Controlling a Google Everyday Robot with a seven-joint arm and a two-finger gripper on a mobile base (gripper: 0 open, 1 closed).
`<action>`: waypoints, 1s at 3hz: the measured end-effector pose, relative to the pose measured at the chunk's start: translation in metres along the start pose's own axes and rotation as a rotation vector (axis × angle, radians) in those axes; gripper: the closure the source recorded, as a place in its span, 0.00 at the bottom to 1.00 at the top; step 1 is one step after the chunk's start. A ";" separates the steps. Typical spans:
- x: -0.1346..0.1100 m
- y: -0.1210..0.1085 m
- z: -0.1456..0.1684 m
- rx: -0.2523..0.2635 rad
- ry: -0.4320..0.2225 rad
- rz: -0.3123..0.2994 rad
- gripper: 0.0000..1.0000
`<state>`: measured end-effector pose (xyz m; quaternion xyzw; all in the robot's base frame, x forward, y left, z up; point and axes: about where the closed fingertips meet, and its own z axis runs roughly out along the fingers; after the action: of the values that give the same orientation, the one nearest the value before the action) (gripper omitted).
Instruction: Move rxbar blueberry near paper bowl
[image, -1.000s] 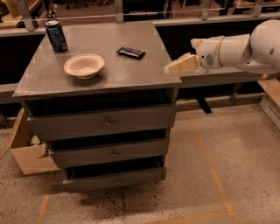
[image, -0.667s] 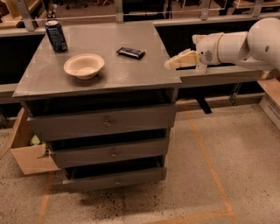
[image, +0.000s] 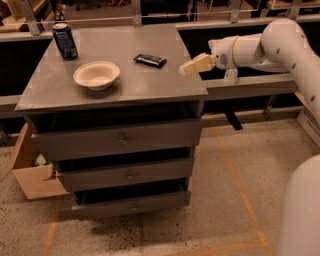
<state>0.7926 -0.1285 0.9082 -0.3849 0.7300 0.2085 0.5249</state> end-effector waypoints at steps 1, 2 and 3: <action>0.003 -0.007 0.032 -0.014 0.003 0.006 0.00; 0.000 -0.008 0.059 -0.031 0.018 -0.016 0.00; -0.006 -0.008 0.080 -0.051 0.027 -0.044 0.00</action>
Offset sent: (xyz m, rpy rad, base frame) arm 0.0684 0.0518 -0.0204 -0.0512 0.0018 0.0537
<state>0.8480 -0.0743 0.8860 -0.4167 0.7229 0.2103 0.5095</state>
